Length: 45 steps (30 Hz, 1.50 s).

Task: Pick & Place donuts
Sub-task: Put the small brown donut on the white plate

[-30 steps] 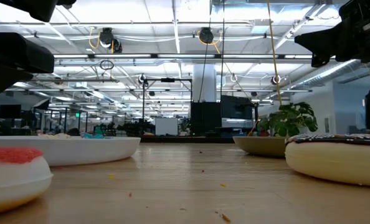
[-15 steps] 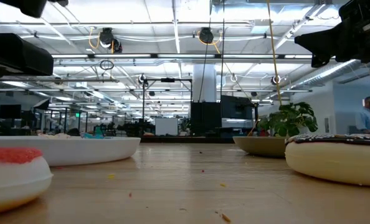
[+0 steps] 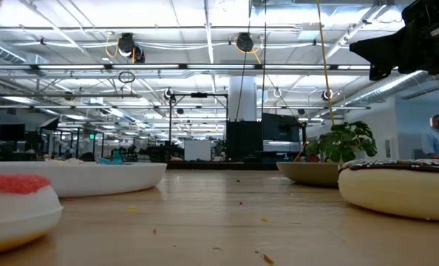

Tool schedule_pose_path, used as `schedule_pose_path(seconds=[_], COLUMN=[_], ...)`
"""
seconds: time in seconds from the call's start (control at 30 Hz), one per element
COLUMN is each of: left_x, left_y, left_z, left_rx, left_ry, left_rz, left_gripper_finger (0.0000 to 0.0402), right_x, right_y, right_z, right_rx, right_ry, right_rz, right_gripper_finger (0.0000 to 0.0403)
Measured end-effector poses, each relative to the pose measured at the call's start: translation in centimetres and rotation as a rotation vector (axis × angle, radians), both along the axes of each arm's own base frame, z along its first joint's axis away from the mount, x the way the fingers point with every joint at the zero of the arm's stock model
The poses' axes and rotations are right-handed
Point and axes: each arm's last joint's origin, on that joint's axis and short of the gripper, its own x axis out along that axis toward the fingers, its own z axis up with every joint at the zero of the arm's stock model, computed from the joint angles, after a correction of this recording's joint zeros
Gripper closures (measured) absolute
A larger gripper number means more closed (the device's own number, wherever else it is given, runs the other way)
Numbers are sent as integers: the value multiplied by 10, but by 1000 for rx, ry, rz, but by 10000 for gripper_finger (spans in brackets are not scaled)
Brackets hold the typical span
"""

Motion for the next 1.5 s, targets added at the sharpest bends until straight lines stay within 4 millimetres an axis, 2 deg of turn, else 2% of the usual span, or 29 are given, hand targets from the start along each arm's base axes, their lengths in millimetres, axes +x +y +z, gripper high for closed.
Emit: schedule_pose_path(seconds=[0.17, 0.27, 0.4, 0.53, 0.63, 0.73, 0.93, 1.07, 1.23, 1.5], left_x=[-20, -31, -34, -32, -26, -21, -23, -25, -26, -34], left_y=[33, 53, 70, 75, 76, 75, 82, 81, 82, 88], left_z=[52, 74, 85, 83, 71, 48, -10, -43, -65, -88], left_rx=[68, 97, 120, 138, 138, 125, 85, -1, -49, -51], left_ry=[-137, -187, -201, -189, -196, -168, -56, -51, -84, -80], left_rz=[58, 103, 146, 146, 126, 91, 105, 81, 81, 125], left_gripper_finger=[207, 209, 224, 244, 254, 258, 241, 232, 232, 231], right_x=[0, 0, 0, 0, 0, 0, 0, 0, 0, 0], right_y=[0, 0, 0, 0, 0, 0, 0, 0, 0, 0], right_z=[0, 0, 0, 0, 0, 0, 0, 0, 0, 0], right_rx=[0, 0, 0, 0, 0, 0, 0, 0, -5, -7], right_ry=[-1, -1, 0, 0, 1, 1, 1, 1, 1, 1], right_rz=[-1, -1, -1, -1, -1, -1, -1, -1, -3, -2], right_gripper_finger=[403, 403, 403, 403, 403, 403, 403, 403, 403, 403])
